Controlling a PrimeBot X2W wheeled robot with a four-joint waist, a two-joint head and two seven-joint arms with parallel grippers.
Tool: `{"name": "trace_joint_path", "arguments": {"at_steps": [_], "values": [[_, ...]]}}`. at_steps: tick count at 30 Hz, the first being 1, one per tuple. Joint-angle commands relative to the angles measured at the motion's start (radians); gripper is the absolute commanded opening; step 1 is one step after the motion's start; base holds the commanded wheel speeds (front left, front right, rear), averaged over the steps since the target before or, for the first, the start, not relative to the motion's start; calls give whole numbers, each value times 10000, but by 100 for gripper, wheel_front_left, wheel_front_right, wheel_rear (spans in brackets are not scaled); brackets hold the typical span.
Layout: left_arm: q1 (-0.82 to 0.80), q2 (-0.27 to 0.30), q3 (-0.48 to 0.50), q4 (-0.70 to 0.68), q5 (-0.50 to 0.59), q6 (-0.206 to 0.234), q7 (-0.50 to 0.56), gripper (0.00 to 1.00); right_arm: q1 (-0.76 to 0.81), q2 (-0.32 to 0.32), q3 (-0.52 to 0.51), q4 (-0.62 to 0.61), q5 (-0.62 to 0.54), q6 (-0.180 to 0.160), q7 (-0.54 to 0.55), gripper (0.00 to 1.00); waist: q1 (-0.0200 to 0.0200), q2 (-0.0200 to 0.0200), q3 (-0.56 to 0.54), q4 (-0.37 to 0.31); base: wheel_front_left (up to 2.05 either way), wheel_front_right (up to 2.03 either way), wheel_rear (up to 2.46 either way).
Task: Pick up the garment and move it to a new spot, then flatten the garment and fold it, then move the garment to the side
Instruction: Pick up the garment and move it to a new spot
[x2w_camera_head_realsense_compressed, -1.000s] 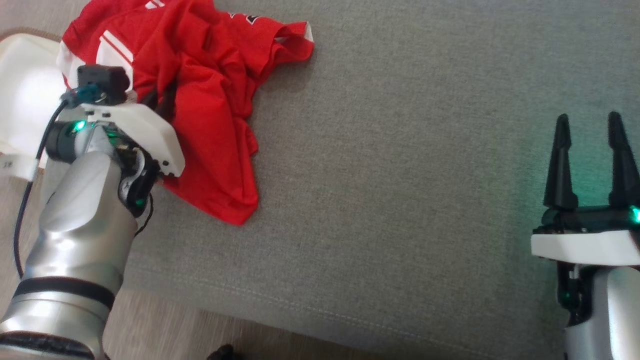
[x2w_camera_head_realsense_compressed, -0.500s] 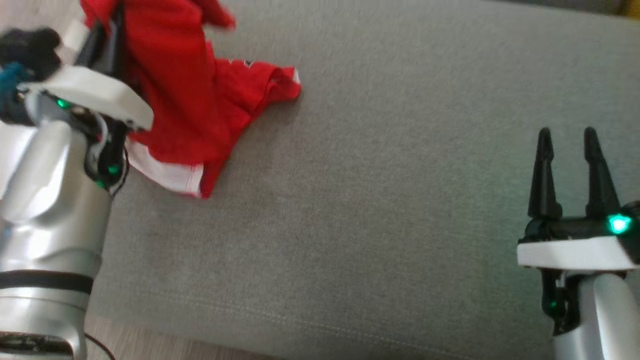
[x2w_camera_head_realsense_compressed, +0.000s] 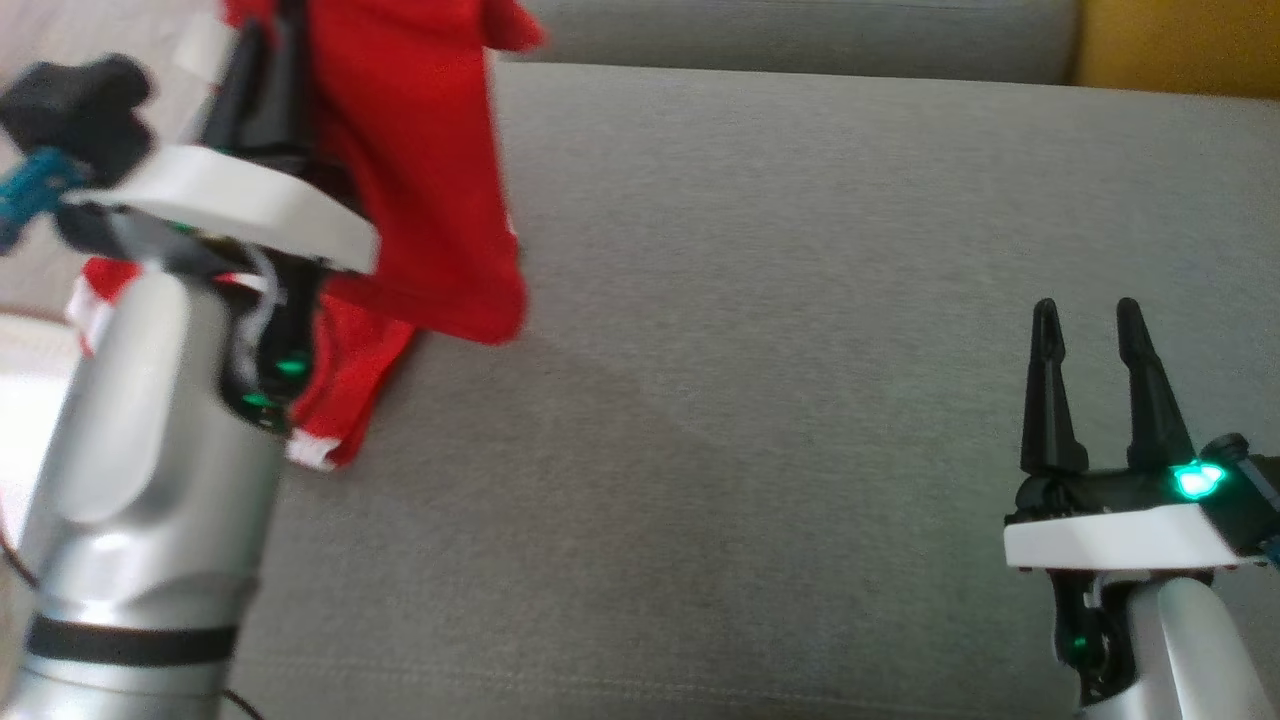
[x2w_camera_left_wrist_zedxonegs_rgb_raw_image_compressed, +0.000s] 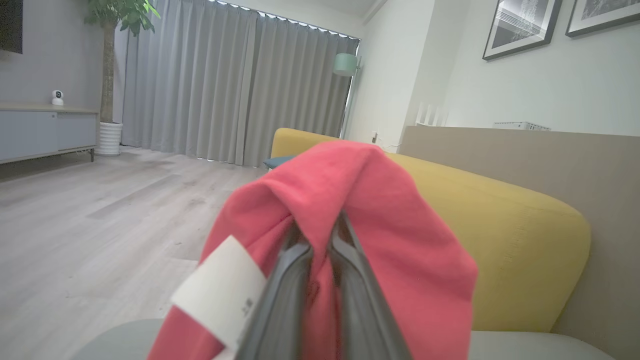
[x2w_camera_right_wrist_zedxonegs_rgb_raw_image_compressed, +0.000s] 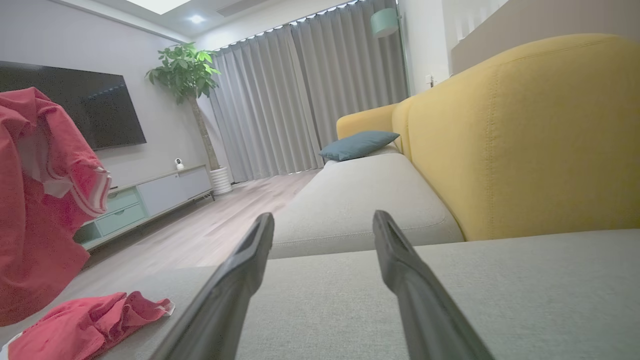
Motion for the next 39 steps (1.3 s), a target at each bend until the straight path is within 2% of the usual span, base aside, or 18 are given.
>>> {"name": "trace_joint_path", "arguments": {"at_steps": [1,4,5,11,16,23,24,25,28,31,35,39], "values": [[-351,74,207,-645,-48,159,101,0,-358,-62,306,-415,100,40,-92,100,0,0,-41,-471,0,0,0],[-53,-377,67,-912,-265,388,246,0,-465,-62,514,-488,174,40,-92,100,0,0,69,-1039,0,0,0],[-53,-377,67,-912,-265,388,246,0,-465,-62,514,-488,174,40,-92,100,0,0,69,-1039,0,0,0],[192,-1154,-349,-675,-360,591,-35,0,-739,-62,1228,-614,409,40,-92,100,0,0,524,-2381,0,0,0],[-159,-1515,-837,277,-358,626,-142,0,-912,-62,1647,-786,666,40,-92,100,0,0,950,-3518,0,0,0],[-1058,-1692,-1105,2019,-343,752,-542,0,-1174,-62,2083,-941,1046,40,-92,100,0,0,1562,-4838,0,0,0],[-1202,-1702,-1143,2298,-297,768,-627,47,-1190,-62,2107,-955,1084,40,-92,100,0,0,1616,-4955,0,0,0],[-1339,-1707,-1181,2593,-220,793,-713,100,-1202,-62,2126,-957,1115,40,-92,100,0,0,1659,-5051,0,0,0],[-1669,-1713,-1244,3341,-59,760,-961,100,-1194,-62,2087,-955,1154,40,-92,100,0,0,1725,-5142,0,0,0],[-1790,-1722,-1172,3764,-86,604,-1178,100,-1126,-62,1900,-949,1101,40,-92,100,0,0,1683,-4943,0,0,0],[-1713,-1658,-1030,3882,54,468,-1357,100,-1055,-62,1648,-857,900,40,-92,100,0,0,1483,-4332,0,0,0],[-1319,-1439,-791,3339,452,384,-1399,100,-953,-62,1321,-763,648,40,-92,100,0,0,1210,-3488,0,0,0]]}}
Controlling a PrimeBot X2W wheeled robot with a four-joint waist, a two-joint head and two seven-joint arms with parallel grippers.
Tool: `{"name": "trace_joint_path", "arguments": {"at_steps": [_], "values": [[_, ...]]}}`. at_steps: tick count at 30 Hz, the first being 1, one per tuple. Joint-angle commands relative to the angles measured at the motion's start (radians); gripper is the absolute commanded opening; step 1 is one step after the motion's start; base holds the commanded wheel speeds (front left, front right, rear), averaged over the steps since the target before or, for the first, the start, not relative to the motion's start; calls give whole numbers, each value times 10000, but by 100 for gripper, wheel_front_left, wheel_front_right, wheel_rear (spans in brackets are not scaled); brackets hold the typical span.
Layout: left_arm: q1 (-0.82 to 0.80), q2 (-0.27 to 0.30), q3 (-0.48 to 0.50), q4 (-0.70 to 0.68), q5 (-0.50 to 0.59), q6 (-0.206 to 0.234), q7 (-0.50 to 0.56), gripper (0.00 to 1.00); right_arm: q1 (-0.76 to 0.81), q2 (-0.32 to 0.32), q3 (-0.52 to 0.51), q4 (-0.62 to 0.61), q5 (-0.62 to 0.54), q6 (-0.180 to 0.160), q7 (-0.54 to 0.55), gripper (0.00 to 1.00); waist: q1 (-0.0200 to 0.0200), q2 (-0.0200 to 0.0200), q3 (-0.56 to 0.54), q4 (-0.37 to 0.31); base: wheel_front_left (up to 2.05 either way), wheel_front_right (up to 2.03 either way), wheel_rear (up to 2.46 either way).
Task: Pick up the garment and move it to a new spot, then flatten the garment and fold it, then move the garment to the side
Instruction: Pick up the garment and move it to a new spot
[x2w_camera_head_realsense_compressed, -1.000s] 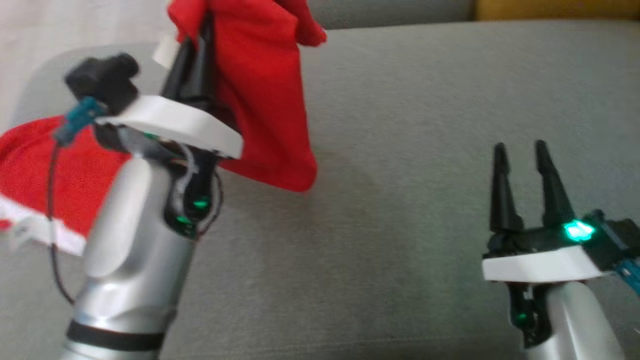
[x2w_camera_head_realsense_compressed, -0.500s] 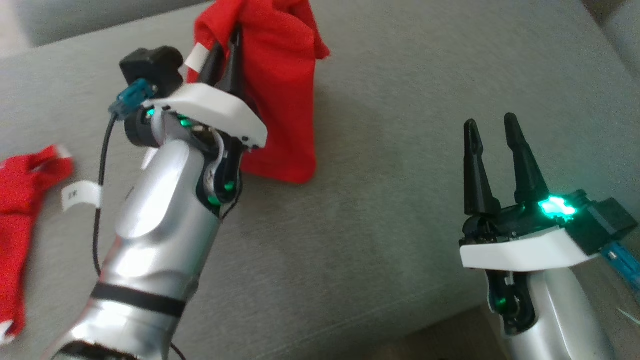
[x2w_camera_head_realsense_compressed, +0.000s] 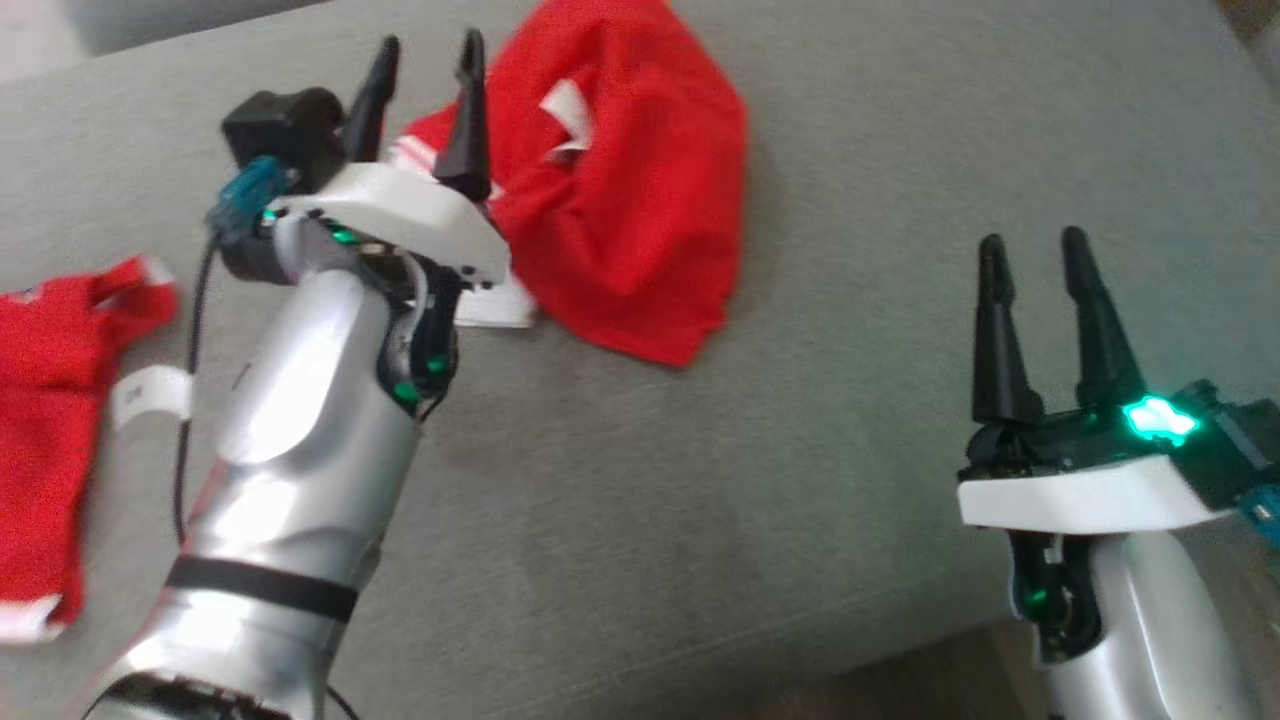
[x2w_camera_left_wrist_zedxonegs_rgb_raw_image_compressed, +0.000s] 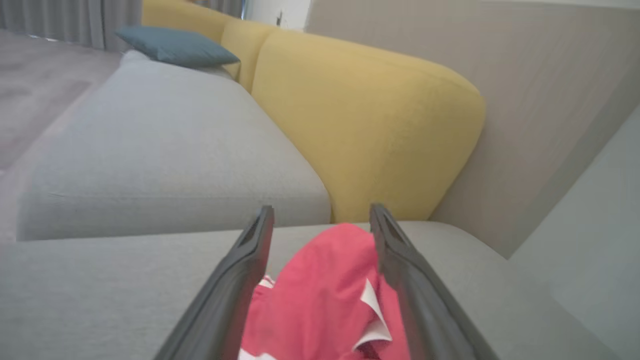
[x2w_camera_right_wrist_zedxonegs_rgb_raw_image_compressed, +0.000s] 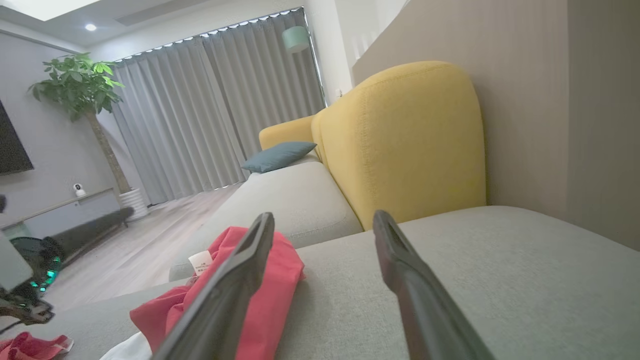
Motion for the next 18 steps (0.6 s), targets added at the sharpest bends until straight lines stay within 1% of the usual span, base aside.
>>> {"name": "trace_joint_path", "arguments": {"at_steps": [1,6,9,10,11,13,18], "values": [[66,421,534,-808,346,-39,-118,100,-88,-52,35,-238,-188,40,-92,100,0,-1,-391,910,0,0,0],[1460,848,930,-2090,1150,-108,-121,100,125,-52,-282,-55,-525,40,-92,100,0,-1,-854,1917,0,0,0],[2525,956,1122,-2834,1492,-238,-122,100,310,-52,-478,38,-680,40,-92,100,0,-1,-1125,2434,0,0,0],[2890,967,1188,-3078,1585,-283,-122,100,367,-52,-520,68,-725,40,-92,100,0,-1,-1195,2567,0,0,0],[2890,967,1188,-3078,1585,-283,-122,100,367,-52,-520,68,-725,40,-92,100,0,-1,-1195,2567,0,0,0],[3585,945,1311,-3534,1778,-368,-122,100,491,-52,-613,118,-806,40,-92,100,0,-1,-1343,2825,0,0,0],[5019,658,1706,-4595,2273,-510,-123,100,775,-52,-806,230,-928,40,-92,100,0,-1,-1619,3226,0,0,0]]}}
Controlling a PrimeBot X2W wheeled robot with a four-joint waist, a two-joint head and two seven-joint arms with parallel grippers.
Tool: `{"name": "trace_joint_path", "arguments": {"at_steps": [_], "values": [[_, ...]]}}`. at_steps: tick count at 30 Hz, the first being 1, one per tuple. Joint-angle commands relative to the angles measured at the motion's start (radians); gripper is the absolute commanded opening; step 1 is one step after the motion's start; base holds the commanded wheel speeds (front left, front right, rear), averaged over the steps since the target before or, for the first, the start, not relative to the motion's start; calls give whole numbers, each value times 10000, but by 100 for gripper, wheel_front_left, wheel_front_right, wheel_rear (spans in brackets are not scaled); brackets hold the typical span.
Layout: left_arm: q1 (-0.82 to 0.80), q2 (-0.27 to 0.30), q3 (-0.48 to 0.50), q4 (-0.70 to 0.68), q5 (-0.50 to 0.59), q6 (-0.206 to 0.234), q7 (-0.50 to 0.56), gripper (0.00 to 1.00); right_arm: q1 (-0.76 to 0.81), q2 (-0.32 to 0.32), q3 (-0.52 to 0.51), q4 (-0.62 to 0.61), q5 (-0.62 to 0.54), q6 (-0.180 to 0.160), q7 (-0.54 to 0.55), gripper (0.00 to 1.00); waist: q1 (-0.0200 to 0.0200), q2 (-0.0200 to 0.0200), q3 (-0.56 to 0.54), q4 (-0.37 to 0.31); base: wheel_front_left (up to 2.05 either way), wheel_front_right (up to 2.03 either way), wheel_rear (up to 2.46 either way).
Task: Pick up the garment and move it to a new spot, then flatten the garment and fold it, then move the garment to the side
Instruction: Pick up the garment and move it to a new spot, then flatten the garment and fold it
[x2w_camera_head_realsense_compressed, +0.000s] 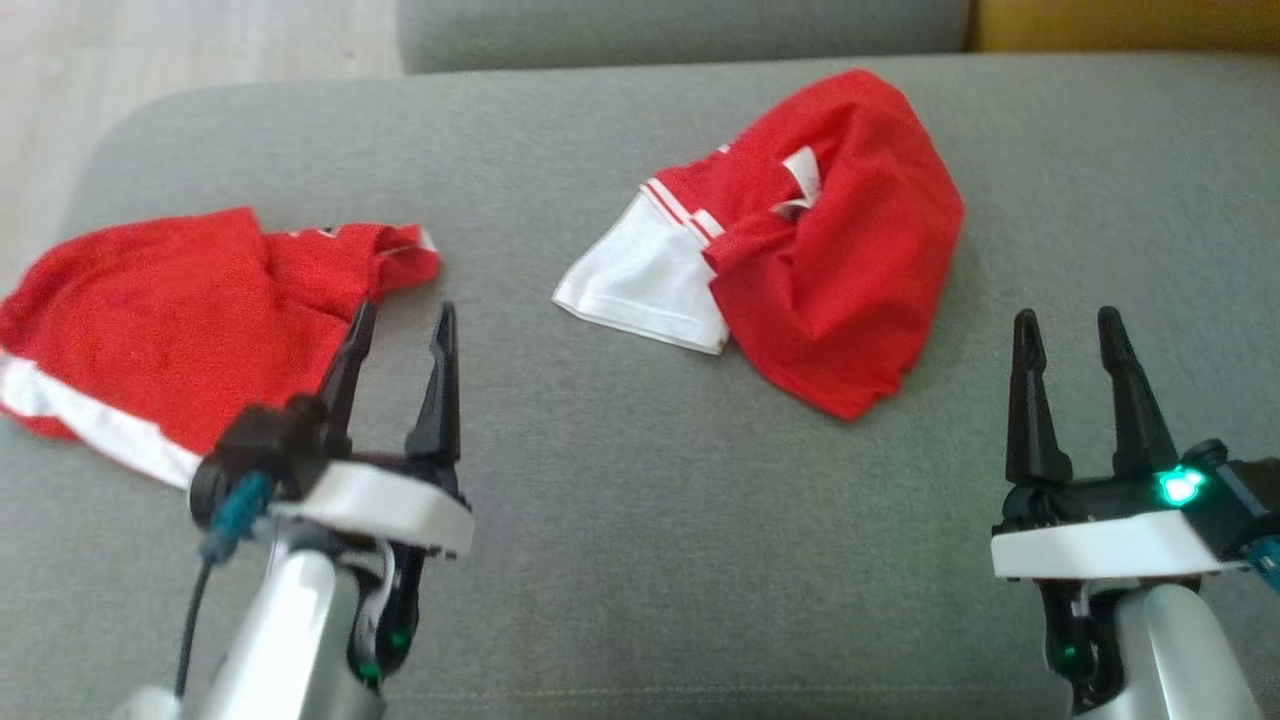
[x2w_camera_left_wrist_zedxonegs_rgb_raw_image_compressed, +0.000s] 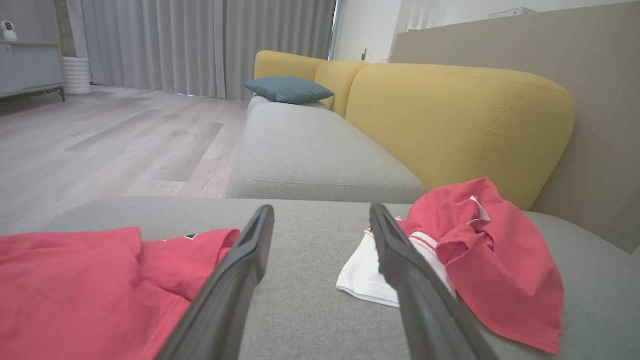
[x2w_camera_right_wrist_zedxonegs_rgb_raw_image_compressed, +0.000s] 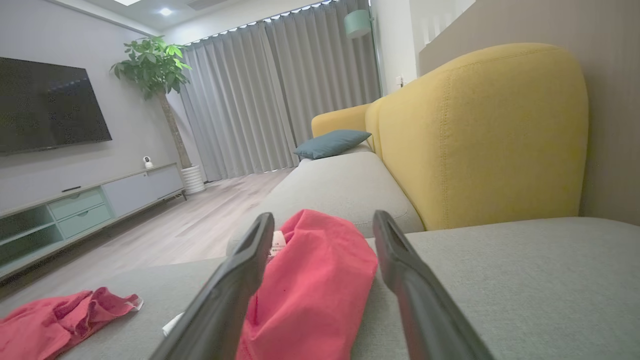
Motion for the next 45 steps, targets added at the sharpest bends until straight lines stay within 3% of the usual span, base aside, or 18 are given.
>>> {"name": "trace_joint_path", "arguments": {"at_steps": [1,7,15,21,32,40,41,42,43,45], "values": [[-192,7,471,-516,218,-23,-50,100,-85,-56,205,-272,-83,40,-92,100,0,-1,-250,245,0,0,0],[607,-416,946,-993,496,-116,-50,100,14,-56,234,-176,-162,40,-92,100,0,-1,-355,284,0,0,0],[557,-576,944,-951,799,-413,-51,100,-372,-56,749,-143,-915,40,-92,100,0,-1,-61,673,0,0,0],[308,-599,565,-689,649,-439,-51,100,-1629,-56,1288,1232,-2904,40,-92,100,0,-1,699,1570,0,0,0],[-212,-602,-252,-403,-211,-91,-51,100,-3707,-56,264,3713,-5622,40,-92,100,0,-1,1691,2945,0,0,0],[-372,-602,-498,-441,-434,84,-51,100,-4206,-56,-453,4606,-6274,40,-92,100,0,-1,1873,3134,0,0,0],[-379,-602,-501,-438,-443,101,-51,100,-4264,-56,-473,4688,-6242,40,-92,94,0,-1,1876,3125,0,0,0],[-381,-602,-501,-430,-440,113,-51,100,-4323,-56,-487,4721,-6195,40,-92,22,0,-1,1873,3107,0,0,0],[-379,-602,-498,-422,-427,123,-51,100,-4364,-56,-468,4729,-6140,40,-92,0,0,-1,1863,3080,0,0,0],[-367,-602,-473,-407,-398,139,-51,100,-4386,-56,-336,4684,-5943,40,-92,0,0,-1,1812,2991,0,0,0]]}}
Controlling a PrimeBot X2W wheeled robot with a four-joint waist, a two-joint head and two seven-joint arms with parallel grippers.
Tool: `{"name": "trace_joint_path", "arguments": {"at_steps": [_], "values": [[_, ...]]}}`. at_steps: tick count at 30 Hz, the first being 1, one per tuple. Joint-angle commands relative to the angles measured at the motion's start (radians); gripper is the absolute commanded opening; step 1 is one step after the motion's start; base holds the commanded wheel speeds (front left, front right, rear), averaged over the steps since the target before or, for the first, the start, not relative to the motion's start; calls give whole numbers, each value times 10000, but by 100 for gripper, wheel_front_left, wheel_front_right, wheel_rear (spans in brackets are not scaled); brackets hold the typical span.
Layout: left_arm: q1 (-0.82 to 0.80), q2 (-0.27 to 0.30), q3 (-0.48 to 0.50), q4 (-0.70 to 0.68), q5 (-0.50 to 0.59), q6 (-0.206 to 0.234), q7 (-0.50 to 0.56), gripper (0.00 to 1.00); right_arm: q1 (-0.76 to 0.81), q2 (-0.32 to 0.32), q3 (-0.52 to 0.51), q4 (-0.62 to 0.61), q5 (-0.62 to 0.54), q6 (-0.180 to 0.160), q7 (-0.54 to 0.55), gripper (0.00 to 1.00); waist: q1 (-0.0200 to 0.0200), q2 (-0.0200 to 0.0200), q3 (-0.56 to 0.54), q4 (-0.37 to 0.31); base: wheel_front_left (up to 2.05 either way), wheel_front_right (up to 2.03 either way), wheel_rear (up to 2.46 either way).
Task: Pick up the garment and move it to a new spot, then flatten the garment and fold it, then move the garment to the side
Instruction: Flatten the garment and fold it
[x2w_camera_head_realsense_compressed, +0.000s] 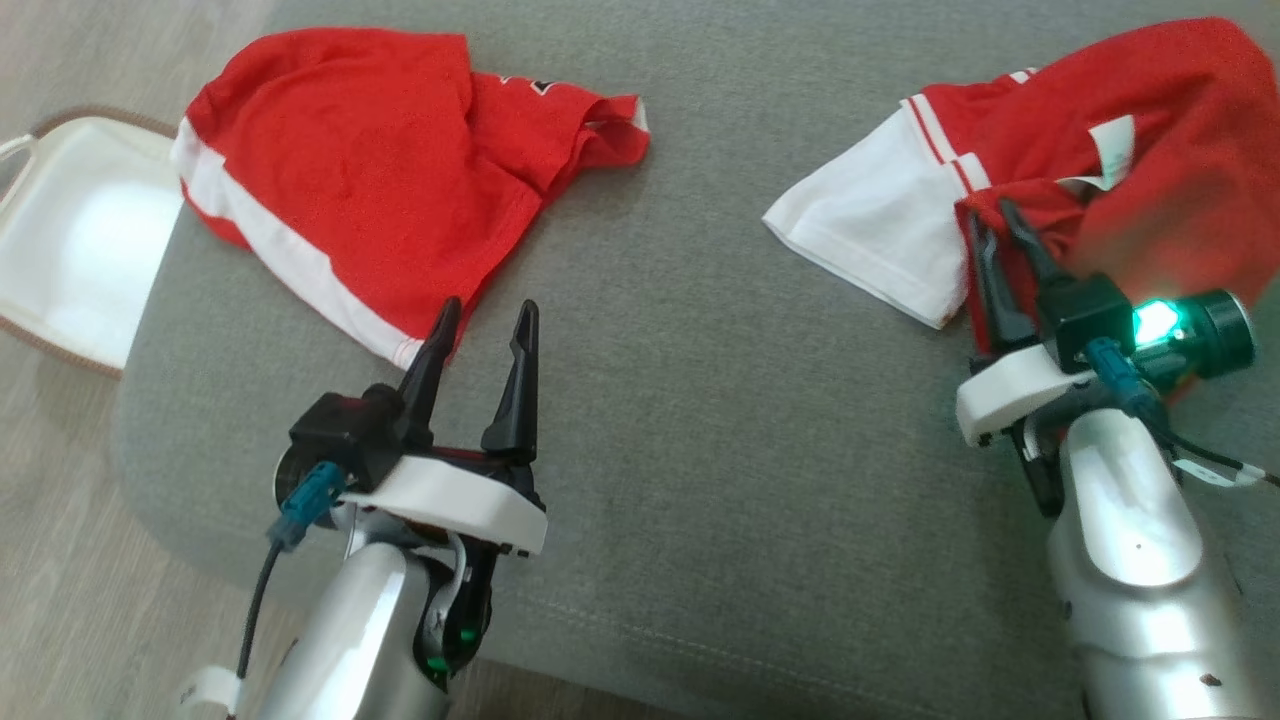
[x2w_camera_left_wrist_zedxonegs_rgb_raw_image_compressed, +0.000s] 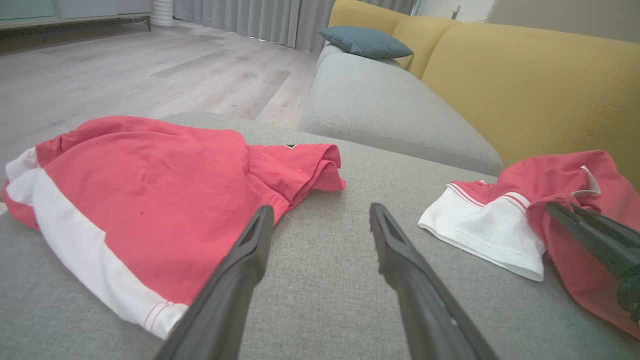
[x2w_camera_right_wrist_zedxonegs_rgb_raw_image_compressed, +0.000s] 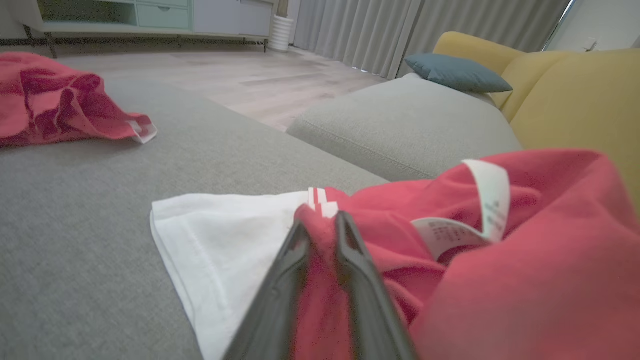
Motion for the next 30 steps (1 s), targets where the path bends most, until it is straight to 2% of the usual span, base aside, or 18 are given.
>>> {"name": "trace_joint_path", "arguments": {"at_steps": [1,5,10,15,20,23,30], "values": [[-324,82,342,-307,-29,41,-51,100,-233,15,391,-395,277,39,-94,0,0,0,-73,-124,0,0,0],[-251,82,452,-259,80,5,-51,100,26,15,1128,-1112,1317,39,-94,0,0,0,-270,-502,0,0,0],[-150,82,718,-234,296,-72,-51,100,575,15,2122,-2743,2838,39,-94,0,0,0,-617,-1201,0,0,0],[47,82,1022,-242,497,-142,-51,100,1217,15,2329,-4299,3883,39,-94,0,0,0,-1050,-2050,0,0,0],[280,82,1257,-238,602,-200,-51,100,2042,15,1171,-5359,4529,39,-94,0,0,0,-1431,-2812,0,0,0],[372,82,1310,-260,590,-210,-51,100,2503,15,85,-5447,4576,39,-94,0,0,0,-1560,-3148,0,0,0],[475,82,1124,-274,500,-175,-51,100,2547,15,-2525,-3773,3111,39,115,0,0,0,-1628,-3478,0,0,0]]}}
